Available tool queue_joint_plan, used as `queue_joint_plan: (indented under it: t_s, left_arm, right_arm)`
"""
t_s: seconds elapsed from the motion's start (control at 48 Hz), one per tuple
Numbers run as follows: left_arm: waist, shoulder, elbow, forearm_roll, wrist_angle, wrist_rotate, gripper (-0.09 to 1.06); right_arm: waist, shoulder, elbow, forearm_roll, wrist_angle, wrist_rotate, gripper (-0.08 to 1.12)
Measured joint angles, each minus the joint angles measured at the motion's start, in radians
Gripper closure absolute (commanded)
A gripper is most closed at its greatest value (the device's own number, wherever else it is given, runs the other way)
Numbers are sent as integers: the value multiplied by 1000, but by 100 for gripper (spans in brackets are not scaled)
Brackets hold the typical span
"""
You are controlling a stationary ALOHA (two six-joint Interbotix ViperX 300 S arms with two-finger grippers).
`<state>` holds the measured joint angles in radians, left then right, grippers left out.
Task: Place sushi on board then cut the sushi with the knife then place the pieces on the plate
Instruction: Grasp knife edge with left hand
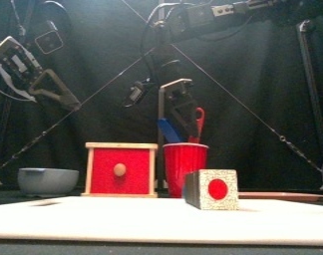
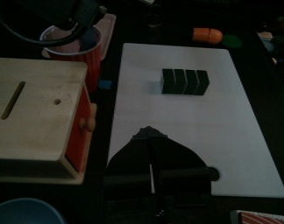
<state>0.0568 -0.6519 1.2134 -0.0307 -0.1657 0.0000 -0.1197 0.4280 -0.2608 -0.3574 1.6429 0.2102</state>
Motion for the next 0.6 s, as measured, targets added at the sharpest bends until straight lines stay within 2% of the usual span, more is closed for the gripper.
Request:
queue_joint_plan:
  t_s: [0.333, 0.604]
  left_arm:
    - [2, 0, 0, -2, 0, 0, 98]
    - [5, 0, 0, -2, 0, 0, 98]
  right_arm:
    - [-8, -8, -9, 5, 2, -2, 64]
    - [-9, -87, -15, -3, 17, -2, 64]
